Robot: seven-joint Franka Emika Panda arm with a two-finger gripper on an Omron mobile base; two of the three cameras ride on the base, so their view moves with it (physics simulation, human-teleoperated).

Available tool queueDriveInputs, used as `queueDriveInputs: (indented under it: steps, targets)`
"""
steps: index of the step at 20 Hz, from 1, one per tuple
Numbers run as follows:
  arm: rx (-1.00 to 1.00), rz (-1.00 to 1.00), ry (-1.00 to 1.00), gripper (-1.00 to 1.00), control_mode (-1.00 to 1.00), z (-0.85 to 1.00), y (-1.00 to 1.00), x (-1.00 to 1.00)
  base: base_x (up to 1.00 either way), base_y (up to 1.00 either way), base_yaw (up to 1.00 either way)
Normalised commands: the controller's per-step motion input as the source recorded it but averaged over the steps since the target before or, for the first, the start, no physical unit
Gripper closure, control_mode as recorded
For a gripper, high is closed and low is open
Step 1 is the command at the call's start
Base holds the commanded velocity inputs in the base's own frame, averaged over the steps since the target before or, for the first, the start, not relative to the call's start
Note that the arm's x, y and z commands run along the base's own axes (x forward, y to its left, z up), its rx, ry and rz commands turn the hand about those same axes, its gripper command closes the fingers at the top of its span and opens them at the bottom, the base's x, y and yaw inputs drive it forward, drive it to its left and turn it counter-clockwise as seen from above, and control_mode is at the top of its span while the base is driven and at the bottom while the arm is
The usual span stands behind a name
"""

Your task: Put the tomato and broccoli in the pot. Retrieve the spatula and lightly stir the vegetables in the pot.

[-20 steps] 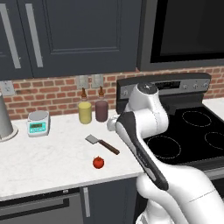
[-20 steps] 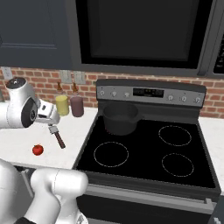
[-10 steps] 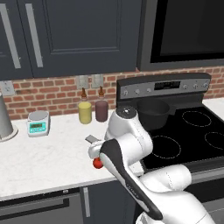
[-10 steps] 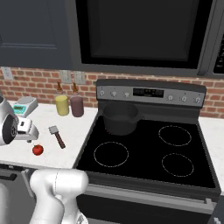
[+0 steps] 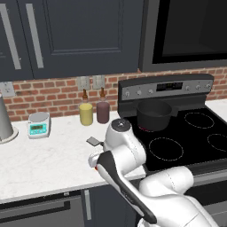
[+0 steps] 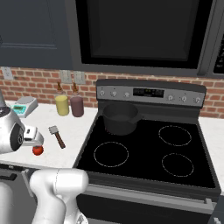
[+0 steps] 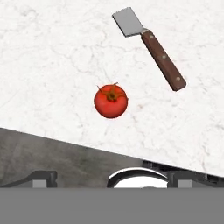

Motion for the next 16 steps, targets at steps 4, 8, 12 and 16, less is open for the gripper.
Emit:
queueDriveInputs:
  steps: [4, 8, 12, 16]
  targets:
    - [-0.01, 0.0, 0.11, -1.0, -1.0, -0.32, 0.0, 0.57, 0.0, 0.0, 0.0]
    - [0.0, 0.0, 0.14, -1.0, -1.0, -0.37, 0.12, 0.52, 0.0, 0.0, 0.0]
    - [0.0, 0.0, 0.13, -1.0, -1.0, -0.43, 0.18, 0.43, 0.0, 0.0, 0.0]
    - [-0.01, 0.0, 0.11, -1.0, -1.0, -0.44, 0.23, 0.39, 0.0, 0.0, 0.0]
